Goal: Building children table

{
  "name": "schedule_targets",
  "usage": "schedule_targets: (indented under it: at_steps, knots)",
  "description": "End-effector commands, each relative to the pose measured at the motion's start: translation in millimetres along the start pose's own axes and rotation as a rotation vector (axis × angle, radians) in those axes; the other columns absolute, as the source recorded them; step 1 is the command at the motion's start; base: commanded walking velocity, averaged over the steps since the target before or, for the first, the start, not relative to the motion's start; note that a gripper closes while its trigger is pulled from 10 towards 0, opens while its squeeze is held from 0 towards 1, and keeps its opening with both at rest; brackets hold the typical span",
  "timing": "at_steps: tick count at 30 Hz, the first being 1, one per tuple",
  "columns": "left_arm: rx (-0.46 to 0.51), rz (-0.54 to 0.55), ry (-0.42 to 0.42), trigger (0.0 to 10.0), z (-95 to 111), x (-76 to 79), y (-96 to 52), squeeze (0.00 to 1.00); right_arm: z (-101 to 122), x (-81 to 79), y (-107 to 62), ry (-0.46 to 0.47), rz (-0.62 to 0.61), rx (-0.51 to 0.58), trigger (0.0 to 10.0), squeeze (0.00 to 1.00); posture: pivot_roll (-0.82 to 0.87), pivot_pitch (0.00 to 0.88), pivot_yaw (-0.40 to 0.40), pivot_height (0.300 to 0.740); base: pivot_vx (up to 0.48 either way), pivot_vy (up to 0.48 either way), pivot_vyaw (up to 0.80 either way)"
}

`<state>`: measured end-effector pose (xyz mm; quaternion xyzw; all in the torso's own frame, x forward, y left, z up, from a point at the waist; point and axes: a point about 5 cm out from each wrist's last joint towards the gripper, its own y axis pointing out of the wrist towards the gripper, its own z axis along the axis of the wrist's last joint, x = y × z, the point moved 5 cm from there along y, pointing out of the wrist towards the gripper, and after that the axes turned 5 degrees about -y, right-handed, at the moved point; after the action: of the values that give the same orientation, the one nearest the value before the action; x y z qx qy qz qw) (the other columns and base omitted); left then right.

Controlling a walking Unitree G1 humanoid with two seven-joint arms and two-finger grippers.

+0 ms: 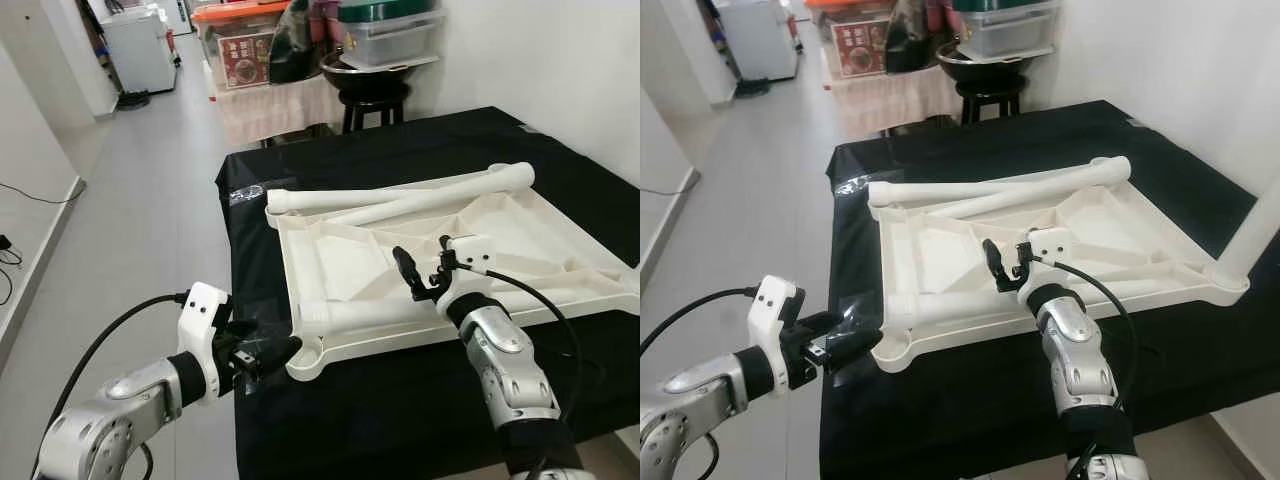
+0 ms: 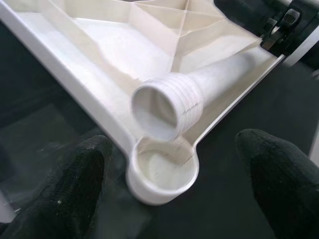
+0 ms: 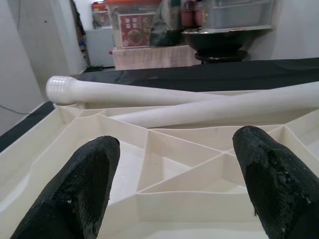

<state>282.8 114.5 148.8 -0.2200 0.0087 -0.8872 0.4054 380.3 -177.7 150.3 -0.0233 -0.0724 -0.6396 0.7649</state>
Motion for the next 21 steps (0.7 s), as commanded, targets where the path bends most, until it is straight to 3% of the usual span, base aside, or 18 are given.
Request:
schedule_targets:
  at_steps: [1, 2, 3, 7, 8, 14, 21]
  knots:
    - [-0.01, 0.028, -0.03, 10.0, -2.5, -8.2, -2.6, 0.96, -0.2, -4.4, 1.6, -0.012, 0.011, 0.003, 10.0, 0.0, -0.03, 0.0, 0.062, 0.74, 0.0, 0.0, 0.0]
    - [0.001, 0.031, -0.052, 10.0, 0.0, -12.0, -0.1, 0.57, -0.4, -4.3, 1.7, -0.013, 0.01, 0.003, 10.0, 0.0, -0.03, 0.0, 0.062, 0.74, 0.0, 0.0, 0.0]
    - [0.007, -0.006, -0.099, 10.0, 2.1, -11.2, 4.8, 0.0, -0.1, -4.8, 2.2, -0.014, 0.009, 0.003, 10.0, 0.0, -0.04, 0.0, 0.061, 0.74, 0.0, 0.0, 0.0]
    - [0.009, -0.037, -0.127, 10.0, 3.3, -9.5, 8.2, 0.0, 0.3, -5.2, 2.6, -0.014, 0.009, 0.004, 10.0, 0.0, -0.04, 0.0, 0.061, 0.74, 0.0, 0.0, 0.0]
    - [-0.031, -0.075, -0.148, 10.0, -1.9, -5.5, 15.0, 0.0, 1.2, -5.7, 2.8, -0.015, 0.008, 0.007, 10.0, 0.0, -0.04, 0.0, 0.064, 0.74, 0.0, 0.0, 0.0]
    - [-0.084, -0.126, -0.208, 10.0, -10.2, -0.4, 19.1, 0.0, 2.7, -4.6, 2.6, -0.013, 0.001, 0.012, 10.0, 0.0, -0.05, 0.0, 0.069, 0.74, 0.0, 0.0, 0.0]
    - [-0.09, -0.198, -0.255, 10.0, -3.9, 5.1, 25.9, 0.0, 5.0, -6.4, 3.4, -0.007, 0.0, 0.02, 10.0, 0.0, -0.05, 0.0, 0.071, 0.74, 0.0, 0.0, 0.0]
